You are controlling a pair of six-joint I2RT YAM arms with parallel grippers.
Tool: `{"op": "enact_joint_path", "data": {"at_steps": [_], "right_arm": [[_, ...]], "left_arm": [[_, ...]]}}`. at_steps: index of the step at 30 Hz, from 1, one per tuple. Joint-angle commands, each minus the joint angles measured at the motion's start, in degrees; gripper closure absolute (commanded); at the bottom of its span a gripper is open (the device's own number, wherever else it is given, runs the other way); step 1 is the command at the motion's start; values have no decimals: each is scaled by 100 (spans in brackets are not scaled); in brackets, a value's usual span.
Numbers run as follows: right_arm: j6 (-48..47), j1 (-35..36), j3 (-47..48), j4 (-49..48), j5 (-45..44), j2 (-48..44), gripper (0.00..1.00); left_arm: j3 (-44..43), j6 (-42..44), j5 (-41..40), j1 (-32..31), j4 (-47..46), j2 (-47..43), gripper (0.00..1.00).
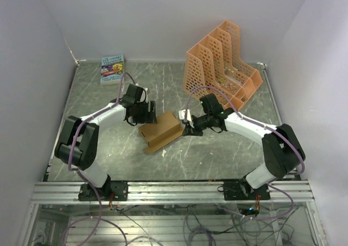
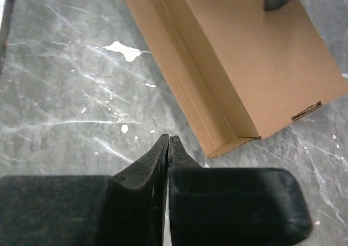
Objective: Fold the paper box
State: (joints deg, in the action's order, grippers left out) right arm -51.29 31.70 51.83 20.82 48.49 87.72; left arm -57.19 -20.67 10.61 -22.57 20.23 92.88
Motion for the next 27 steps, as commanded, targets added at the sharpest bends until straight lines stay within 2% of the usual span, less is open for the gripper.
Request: {"op": "enact_joint_path", "data": {"at_steps": [1,8,16,23,25,27], "right_arm": [[669,171,184,-755,-471,465,100],[748,263,944,-586,-628,1288,100],[1000,434,1537,-709,-797,1791,100],[1050,548,2165,-552,-711,2250,98],[866,495,2193,-272,-544,2045,95],[438,311,1948,66,-13,1578,84]], "left_arm": [[298,93,285,41,-227,-252,20],[1132,-406,346,42,-450,-959,22],[2018,-1164,890,2,-1063,-1899,26],[2597,-2041,839,-626,-1797,-2313,27],[2731,-2233,816,-750,-2038,-2394,27],[2768,-2281,697,-827,-2032,-2457,27]]}}
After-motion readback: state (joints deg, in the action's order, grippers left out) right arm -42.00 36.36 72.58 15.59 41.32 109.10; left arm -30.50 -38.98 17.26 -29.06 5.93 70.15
